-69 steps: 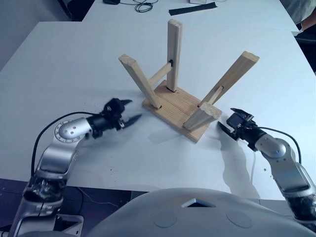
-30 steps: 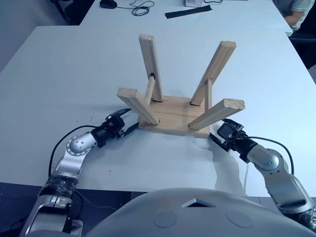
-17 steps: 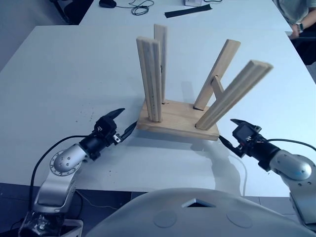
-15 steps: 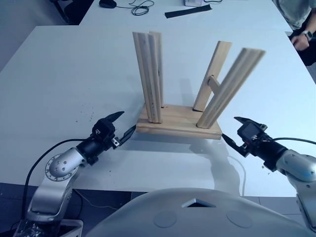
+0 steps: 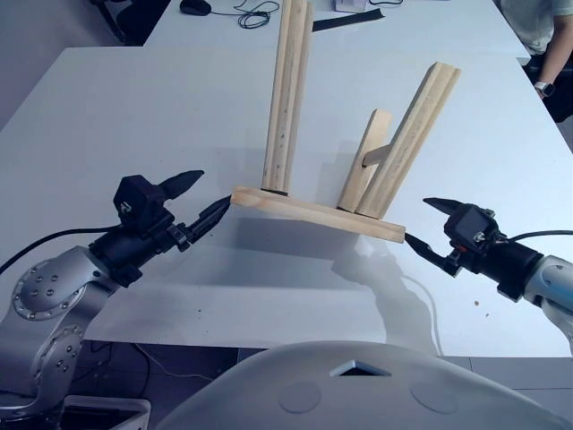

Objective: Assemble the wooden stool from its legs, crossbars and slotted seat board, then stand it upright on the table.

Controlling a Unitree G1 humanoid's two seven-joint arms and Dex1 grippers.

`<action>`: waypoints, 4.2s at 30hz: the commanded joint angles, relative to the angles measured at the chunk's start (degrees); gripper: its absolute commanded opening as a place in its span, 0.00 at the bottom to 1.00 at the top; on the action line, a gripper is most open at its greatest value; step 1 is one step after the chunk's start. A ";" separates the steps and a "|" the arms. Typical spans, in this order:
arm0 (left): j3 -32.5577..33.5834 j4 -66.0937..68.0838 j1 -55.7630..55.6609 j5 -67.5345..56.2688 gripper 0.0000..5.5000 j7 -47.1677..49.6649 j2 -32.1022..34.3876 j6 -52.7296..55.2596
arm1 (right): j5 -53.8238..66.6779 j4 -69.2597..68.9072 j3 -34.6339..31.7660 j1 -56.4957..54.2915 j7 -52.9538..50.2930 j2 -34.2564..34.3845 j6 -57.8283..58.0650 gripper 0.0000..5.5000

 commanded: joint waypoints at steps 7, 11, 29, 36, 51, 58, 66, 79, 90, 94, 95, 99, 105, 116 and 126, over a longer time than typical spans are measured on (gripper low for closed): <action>-2.80 -4.85 5.94 -6.08 0.59 -11.14 2.73 3.00 | 15.86 -4.43 -2.20 -1.79 4.44 -6.56 -3.39 0.63; -0.33 -3.56 2.52 -10.28 0.59 -12.54 4.77 6.03 | 20.18 -4.40 -4.73 -3.19 5.76 -8.51 -1.43 0.63; -12.87 19.79 -3.34 21.61 0.59 -16.98 -1.05 -17.14 | -5.95 14.12 5.87 4.38 6.19 -4.59 -17.68 0.63; -17.29 29.96 -3.95 30.96 0.59 -17.29 -3.48 -29.28 | -12.58 22.48 11.35 1.76 4.16 -0.02 -24.56 0.63; -25.55 31.12 -5.50 35.06 0.59 -16.00 -8.43 -33.64 | -20.61 24.19 20.41 0.50 0.96 7.66 -30.61 0.63; -21.18 21.09 -3.45 26.14 0.59 -19.21 -5.35 -28.80 | -15.15 14.61 15.36 3.50 2.75 7.37 -24.94 0.63; -17.18 11.15 -3.93 15.94 0.59 -17.79 -3.95 -18.05 | -6.64 3.28 10.50 2.14 4.74 7.16 -16.57 0.63; 0.57 0.92 -10.35 -34.28 0.59 -9.95 10.45 8.67 | 53.78 -3.53 -13.24 -16.43 -7.41 -7.97 -9.26 0.63; 0.96 9.33 -21.33 -65.26 0.59 1.47 23.00 15.23 | 77.12 2.73 -17.63 -24.77 -14.60 -19.53 -9.24 0.63; 3.85 3.82 -8.49 -41.33 0.59 -10.38 20.81 16.56 | 55.25 8.97 -19.12 -12.43 -5.67 -17.93 -4.58 0.63; 4.48 2.74 -4.19 -35.00 0.59 -15.12 20.72 15.57 | 47.62 12.17 -18.63 -9.52 -2.84 -17.68 -6.84 0.63; 2.90 3.14 9.23 -13.09 0.59 -28.22 19.35 6.01 | 24.28 26.04 -11.79 -6.67 -0.71 -14.88 -18.42 0.63; -13.02 6.37 7.21 10.41 0.59 -10.22 8.72 -1.35 | -2.68 33.82 8.59 -8.05 -8.40 -4.54 -31.70 0.63; -26.50 13.10 2.52 24.06 0.59 -12.37 3.57 -7.74 | -20.23 56.07 24.02 -15.92 -10.24 13.10 -50.85 0.63; -23.83 16.79 -1.97 21.00 0.59 -14.41 -0.15 -5.86 | -17.52 38.32 22.33 -4.31 -3.64 10.74 -47.31 0.63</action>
